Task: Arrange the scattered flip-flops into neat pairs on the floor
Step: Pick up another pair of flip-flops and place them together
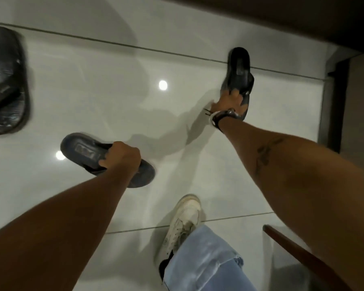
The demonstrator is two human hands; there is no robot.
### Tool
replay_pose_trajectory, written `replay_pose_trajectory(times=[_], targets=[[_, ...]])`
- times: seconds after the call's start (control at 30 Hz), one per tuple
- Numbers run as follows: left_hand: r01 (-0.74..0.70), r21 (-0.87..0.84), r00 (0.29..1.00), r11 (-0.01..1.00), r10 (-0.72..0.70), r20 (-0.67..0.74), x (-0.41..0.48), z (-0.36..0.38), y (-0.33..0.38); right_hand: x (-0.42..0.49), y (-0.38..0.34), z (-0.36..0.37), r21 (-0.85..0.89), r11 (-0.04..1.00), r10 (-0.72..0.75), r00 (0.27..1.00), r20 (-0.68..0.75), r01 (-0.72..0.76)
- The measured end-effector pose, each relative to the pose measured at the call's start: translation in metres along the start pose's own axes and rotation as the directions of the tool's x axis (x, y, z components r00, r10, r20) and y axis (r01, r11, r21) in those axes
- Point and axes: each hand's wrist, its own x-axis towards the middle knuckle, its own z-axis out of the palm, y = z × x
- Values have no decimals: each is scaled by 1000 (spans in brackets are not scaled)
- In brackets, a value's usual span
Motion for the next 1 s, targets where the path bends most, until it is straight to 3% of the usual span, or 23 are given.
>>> replay_pose_trajectory(times=[0.1, 0.17, 0.27, 0.33, 0.5, 0.67, 0.8, 1.0], targets=[[-32, 143, 998, 989, 39, -51, -6, 9, 14, 36, 18, -3, 1, 1000, -3, 1000, 3, 3], [-78, 295, 988, 952, 114, -107, -10, 11, 30, 55, 27, -2, 55, 998, -22, 996, 91, 17], [-252, 336, 922, 908, 331, -203, -17, 20, 67, 73, 45, 4, 42, 998, -61, 986, 154, 55], [-372, 414, 864, 831, 473, -173, -20, 29, 109, 82, 53, 11, -29, 993, -109, 987, 119, 113], [-563, 432, 764, 704, 643, -54, -33, 68, 222, 73, 54, 20, 16, 992, -123, 992, 25, 123], [-645, 428, 690, 633, 723, -29, -38, 86, 267, 44, 70, 34, 28, 979, -200, 979, -27, 201], [-700, 307, 687, 645, 725, 43, -40, 88, 278, 31, 85, 40, 169, 976, -125, 990, -68, 135], [-699, 443, 655, 562, 751, 81, -36, 94, 291, 33, 92, 45, 155, 979, -116, 985, -127, 135]])
